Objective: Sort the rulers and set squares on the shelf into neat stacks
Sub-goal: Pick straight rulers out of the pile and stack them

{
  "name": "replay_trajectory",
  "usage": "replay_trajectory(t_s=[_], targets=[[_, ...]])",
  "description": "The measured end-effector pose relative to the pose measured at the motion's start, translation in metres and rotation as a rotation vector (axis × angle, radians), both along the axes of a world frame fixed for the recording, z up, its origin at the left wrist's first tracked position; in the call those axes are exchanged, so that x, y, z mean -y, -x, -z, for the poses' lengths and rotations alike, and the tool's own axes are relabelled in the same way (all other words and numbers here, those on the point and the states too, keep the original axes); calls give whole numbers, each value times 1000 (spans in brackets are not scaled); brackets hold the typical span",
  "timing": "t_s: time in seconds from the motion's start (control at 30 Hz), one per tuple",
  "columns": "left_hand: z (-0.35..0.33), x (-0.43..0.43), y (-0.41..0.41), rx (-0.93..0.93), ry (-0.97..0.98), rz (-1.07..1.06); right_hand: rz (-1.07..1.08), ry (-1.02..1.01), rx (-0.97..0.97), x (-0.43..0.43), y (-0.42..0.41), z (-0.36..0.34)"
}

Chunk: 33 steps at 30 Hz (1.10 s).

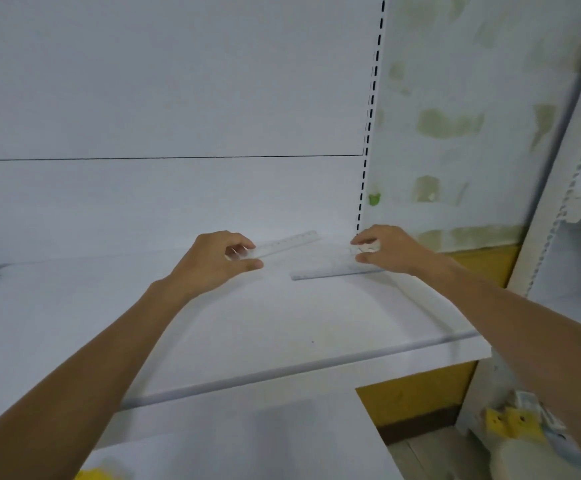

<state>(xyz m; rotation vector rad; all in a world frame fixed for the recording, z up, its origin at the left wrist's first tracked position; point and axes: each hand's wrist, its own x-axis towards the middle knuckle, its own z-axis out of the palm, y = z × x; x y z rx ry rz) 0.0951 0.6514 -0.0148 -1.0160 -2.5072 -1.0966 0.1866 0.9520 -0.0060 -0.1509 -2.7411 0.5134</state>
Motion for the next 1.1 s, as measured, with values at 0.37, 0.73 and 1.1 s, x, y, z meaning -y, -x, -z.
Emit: replay_trajectory(t_s=[0.37, 0.73, 1.1], targets=[[11, -32, -22, 51, 0, -110, -196, -2, 162, -25, 14, 16], [4, -56, -27, 54, 56, -131, -257, 93, 128, -37, 12, 25], [9, -69, -27, 54, 92, -164, -285, -184, 23, -9, -14, 20]])
